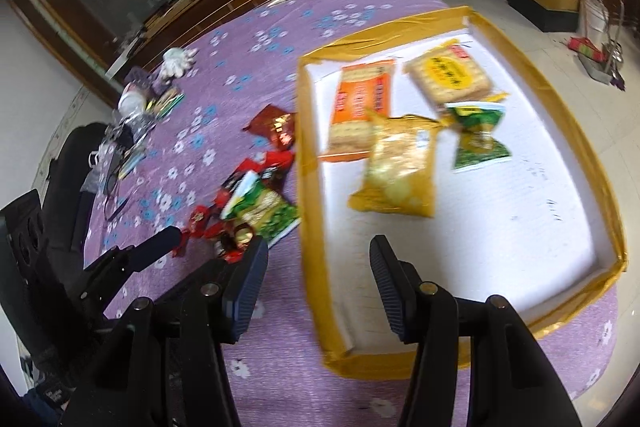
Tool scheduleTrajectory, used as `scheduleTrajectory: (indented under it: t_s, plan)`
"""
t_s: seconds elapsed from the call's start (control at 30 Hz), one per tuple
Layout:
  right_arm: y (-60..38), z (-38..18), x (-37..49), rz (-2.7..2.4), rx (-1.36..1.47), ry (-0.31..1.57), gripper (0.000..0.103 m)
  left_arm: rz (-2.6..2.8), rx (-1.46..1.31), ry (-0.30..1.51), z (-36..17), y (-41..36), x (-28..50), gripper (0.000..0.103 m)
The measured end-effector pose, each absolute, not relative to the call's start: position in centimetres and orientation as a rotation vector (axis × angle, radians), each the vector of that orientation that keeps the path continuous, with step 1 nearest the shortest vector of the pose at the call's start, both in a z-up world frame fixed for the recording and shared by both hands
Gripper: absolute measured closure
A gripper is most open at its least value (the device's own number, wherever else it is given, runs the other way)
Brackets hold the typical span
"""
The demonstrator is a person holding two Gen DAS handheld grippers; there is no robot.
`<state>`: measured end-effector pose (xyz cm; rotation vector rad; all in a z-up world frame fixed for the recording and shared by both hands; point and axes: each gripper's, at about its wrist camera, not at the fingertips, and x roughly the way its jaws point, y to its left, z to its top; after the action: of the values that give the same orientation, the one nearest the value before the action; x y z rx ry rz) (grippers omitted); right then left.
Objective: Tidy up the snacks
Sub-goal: 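Withdraw both tools from the tray toward the remaining red candies, then grasp a red candy with the left tool while the right grasps another red candy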
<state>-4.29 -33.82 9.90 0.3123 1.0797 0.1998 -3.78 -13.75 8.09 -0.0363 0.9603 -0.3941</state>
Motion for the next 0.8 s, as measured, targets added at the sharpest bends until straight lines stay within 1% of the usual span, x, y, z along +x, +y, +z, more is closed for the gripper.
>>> scheduleTrajectory:
  t_s: [0.33,0.4,0.5,0.57,0.63,0.7,0.8]
  plan:
    - [-32.1,9.8,-4.6,0.235,0.271,1.091,0.051,-0.212,-0.151,1.011,5.3,-4.9,-4.0,0.026]
    - [-32.2,9.7,-4.7,0.234,0.272,1.096,0.051,-0.186,-0.172,1.021,4.6,-3.9,-3.7,0.028]
    - [-32.3,9.7,-4.7,0.234,0.268,1.1,0.051,-0.187,-0.152,1.015,4.4,-4.0,-3.2,0.034]
    - [-32.3,9.7,-4.9,0.239,0.26,1.101,0.051,-0.183,-0.121,1.022,4.0,-4.5,-2.6,0.043]
    - [-32.3,9.7,-5.0,0.243,0.254,1.101,0.051,-0.18,-0.094,1.049,3.3,-5.1,-1.8,0.048]
    - [-32.4,9.8,-5.1,0.246,0.248,1.099,0.051,-0.172,-0.084,1.058,2.8,-5.3,-1.2,0.049]
    - [-32.6,9.9,-5.2,0.25,0.246,1.092,0.051,-0.155,-0.069,1.054,2.2,-5.3,-0.5,0.061]
